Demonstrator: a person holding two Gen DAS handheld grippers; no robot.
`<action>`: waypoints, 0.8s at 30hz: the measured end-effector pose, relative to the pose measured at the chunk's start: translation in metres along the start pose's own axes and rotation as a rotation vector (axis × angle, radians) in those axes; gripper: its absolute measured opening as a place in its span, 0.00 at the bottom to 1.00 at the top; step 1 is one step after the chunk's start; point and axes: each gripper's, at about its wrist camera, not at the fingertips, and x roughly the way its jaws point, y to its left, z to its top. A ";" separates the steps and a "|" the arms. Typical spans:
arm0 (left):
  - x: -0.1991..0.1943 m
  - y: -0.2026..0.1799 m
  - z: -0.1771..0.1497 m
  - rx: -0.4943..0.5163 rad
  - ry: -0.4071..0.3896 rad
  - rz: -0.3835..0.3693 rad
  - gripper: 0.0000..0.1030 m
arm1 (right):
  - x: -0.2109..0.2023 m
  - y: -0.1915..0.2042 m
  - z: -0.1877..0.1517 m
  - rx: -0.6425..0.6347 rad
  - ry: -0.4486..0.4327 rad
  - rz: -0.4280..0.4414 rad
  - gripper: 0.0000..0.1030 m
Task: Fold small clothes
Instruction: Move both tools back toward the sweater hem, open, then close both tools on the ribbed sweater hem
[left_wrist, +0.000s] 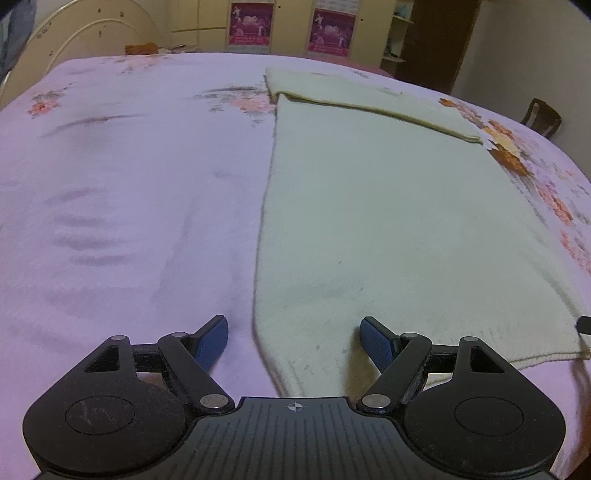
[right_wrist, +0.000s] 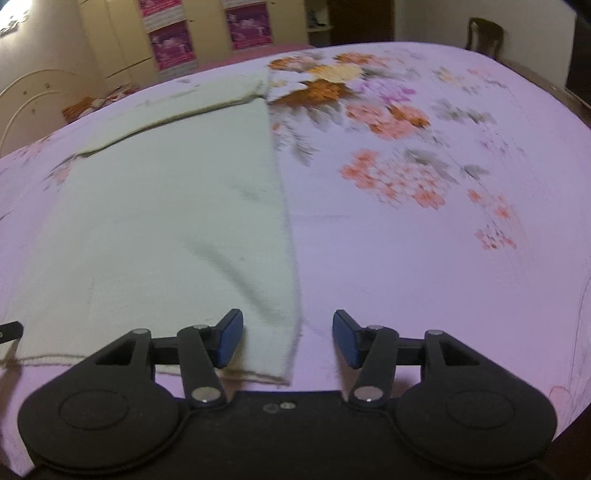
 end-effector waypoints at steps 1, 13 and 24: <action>0.001 0.000 0.001 -0.001 -0.001 -0.006 0.75 | 0.003 -0.001 0.001 0.006 0.002 0.003 0.52; -0.002 0.009 0.007 -0.078 0.052 -0.086 0.35 | 0.015 0.020 0.009 -0.074 0.048 0.048 0.49; 0.001 0.017 0.007 -0.116 0.114 -0.151 0.07 | 0.012 0.015 0.009 -0.092 0.072 0.087 0.19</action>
